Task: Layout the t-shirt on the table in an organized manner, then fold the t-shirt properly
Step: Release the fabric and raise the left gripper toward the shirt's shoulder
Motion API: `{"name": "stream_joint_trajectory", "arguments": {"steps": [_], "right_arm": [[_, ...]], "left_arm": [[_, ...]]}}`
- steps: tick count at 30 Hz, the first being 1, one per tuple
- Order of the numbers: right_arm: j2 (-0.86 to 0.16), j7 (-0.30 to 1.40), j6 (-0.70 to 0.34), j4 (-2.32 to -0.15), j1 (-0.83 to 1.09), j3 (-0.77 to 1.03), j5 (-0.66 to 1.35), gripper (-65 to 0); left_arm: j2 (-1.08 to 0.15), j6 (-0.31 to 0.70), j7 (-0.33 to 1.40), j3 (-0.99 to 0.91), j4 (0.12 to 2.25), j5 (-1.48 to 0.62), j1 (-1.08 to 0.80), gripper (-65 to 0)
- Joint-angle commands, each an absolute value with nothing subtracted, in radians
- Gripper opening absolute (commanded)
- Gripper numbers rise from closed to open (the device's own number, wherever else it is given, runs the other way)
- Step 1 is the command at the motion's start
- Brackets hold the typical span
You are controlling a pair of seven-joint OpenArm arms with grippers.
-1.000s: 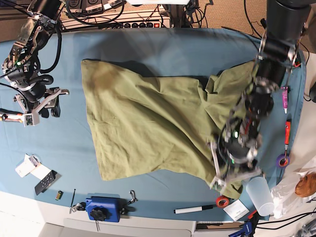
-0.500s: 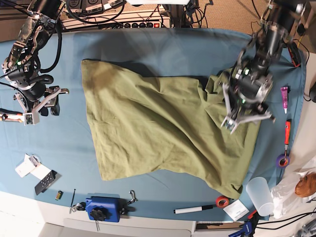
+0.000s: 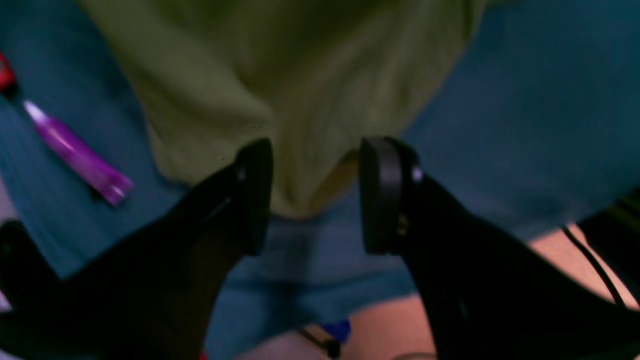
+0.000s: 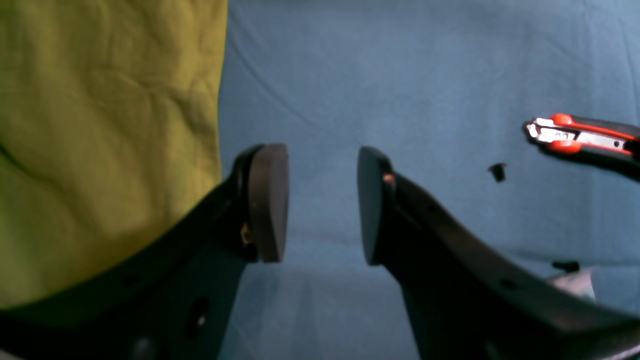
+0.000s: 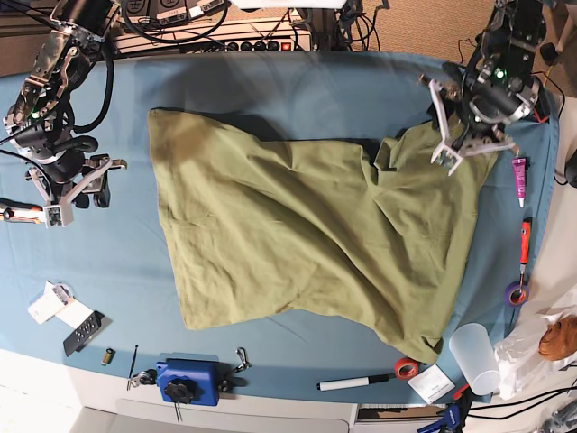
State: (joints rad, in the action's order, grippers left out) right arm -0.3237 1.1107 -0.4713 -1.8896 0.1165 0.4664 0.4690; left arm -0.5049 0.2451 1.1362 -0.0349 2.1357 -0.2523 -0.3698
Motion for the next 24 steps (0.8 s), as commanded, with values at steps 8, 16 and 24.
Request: {"name": "stream_joint_trajectory", "arguments": {"steps": [8,16,24], "right_arm": [[-0.341,1.101,-0.474,-1.903,0.105,0.473,0.478,-41.6],[-0.341,1.132,-0.546,-1.903,0.197,0.473,0.586,-41.6],[-0.341,1.124,-0.55,-1.903,0.232,0.473,0.602,-41.6]], "left_arm": [[-0.515,0.311,1.022,-0.05,2.152,-0.286,-0.416,-36.6],[-0.515,0.289,0.986,-0.05,2.078,-0.236,-0.413,-36.7],[-0.506,0.289,0.949,-0.05,2.029,-0.236,-0.412,-37.3]]}}
